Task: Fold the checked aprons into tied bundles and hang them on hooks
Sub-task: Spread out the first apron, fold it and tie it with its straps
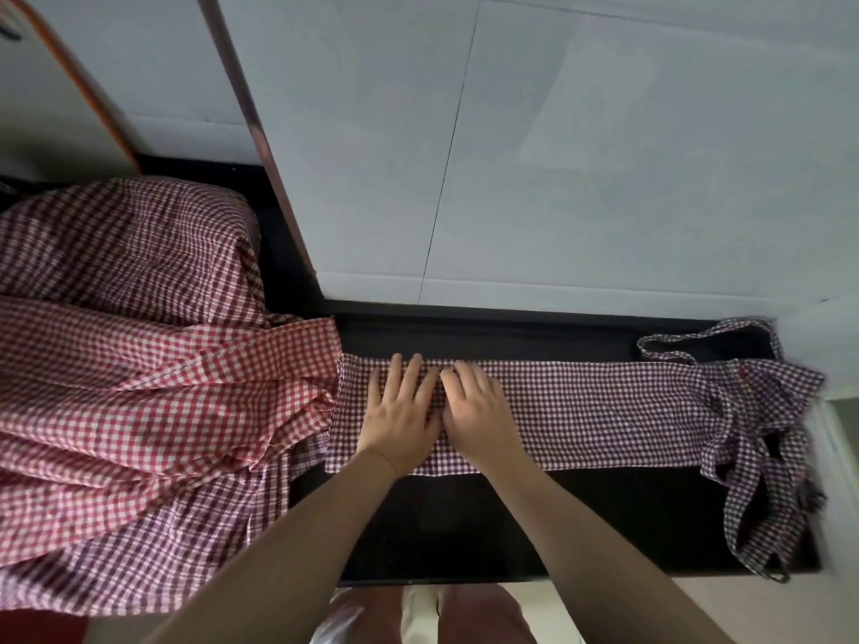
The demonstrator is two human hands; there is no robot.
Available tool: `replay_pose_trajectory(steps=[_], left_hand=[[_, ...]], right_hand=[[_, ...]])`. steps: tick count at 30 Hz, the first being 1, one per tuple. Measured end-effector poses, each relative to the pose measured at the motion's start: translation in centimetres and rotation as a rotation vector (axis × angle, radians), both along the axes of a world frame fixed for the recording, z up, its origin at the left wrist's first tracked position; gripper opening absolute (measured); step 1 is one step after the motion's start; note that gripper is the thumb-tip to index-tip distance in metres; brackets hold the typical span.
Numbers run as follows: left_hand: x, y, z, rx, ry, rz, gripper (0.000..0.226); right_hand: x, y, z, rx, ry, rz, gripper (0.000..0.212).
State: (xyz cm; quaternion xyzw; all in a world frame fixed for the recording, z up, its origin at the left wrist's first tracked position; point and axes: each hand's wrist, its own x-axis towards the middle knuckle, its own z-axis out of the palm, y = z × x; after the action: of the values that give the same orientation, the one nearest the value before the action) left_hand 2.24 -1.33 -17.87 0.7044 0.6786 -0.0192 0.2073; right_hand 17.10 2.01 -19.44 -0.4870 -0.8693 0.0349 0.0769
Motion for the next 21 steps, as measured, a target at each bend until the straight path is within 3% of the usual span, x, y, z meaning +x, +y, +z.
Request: replay_pose_trajectory(steps=[5, 14, 21], left_hand=[[-2.2, -1.4, -2.9, -0.054, 0.14, -0.047, 0.079], [-7.3, -2.1, -3.1, -0.049, -0.056, 0.049, 0.088], [-2.0, -1.1, -1.7, -0.011, 0.162, 0.239, 0.074]], right_hand=[[1.6, -1.5, -1.7, -0.185, -0.073, -0.118, 0.055], [2.8, -2.5, -3.3, -0.216, -0.073, -0.127, 0.06], [9.2, -1.9, -2.9, -0.197, -0.107, -0.253, 0.063]])
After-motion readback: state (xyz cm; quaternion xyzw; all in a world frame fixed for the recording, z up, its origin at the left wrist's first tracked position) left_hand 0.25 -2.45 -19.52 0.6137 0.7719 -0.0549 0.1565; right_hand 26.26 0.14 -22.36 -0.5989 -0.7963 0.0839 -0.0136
